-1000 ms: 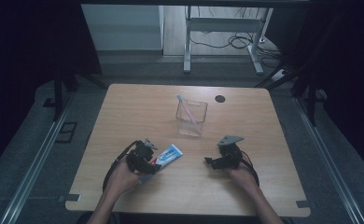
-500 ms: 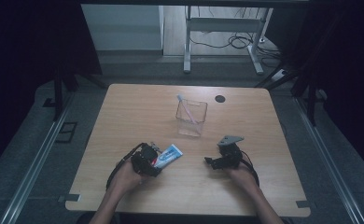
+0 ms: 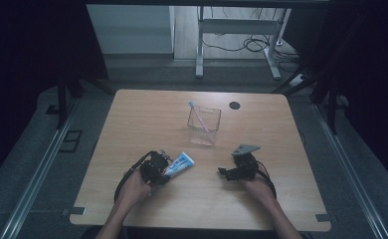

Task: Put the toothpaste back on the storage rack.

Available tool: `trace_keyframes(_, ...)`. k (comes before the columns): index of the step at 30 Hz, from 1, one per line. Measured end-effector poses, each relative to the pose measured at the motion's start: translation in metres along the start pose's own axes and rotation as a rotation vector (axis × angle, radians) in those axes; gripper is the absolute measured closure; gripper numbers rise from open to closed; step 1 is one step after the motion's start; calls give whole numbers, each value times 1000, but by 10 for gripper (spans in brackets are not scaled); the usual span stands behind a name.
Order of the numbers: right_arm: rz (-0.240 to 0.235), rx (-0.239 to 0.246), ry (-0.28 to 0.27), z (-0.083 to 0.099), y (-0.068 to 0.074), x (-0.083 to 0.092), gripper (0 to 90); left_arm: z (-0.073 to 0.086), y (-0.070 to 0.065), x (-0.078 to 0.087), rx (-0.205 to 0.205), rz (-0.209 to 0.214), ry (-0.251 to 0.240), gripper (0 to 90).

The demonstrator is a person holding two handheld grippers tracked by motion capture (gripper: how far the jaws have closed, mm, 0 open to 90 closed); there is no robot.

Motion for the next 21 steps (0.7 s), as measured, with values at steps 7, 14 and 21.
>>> trace_keyframes(7,0,0,0,0,0,0,123,5,10,1,35,55,-50,733)
trace_keyframes(14,0,1,-1,0,0,0,123,6,11,2,30,62,-88,733)
trace_keyframes(21,0,1,0,0,0,0,123,4,11,7,24,59,-131,732)
Point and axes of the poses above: each handheld gripper's, and its own axes: x roughly backward along the jaws, z roughly out of its underside, y roughly to its left, the point moved 1 cm from there along -x, roughly forward along the jaws, and after that the axes turned 1 degree about y, right-handed, at the moved point
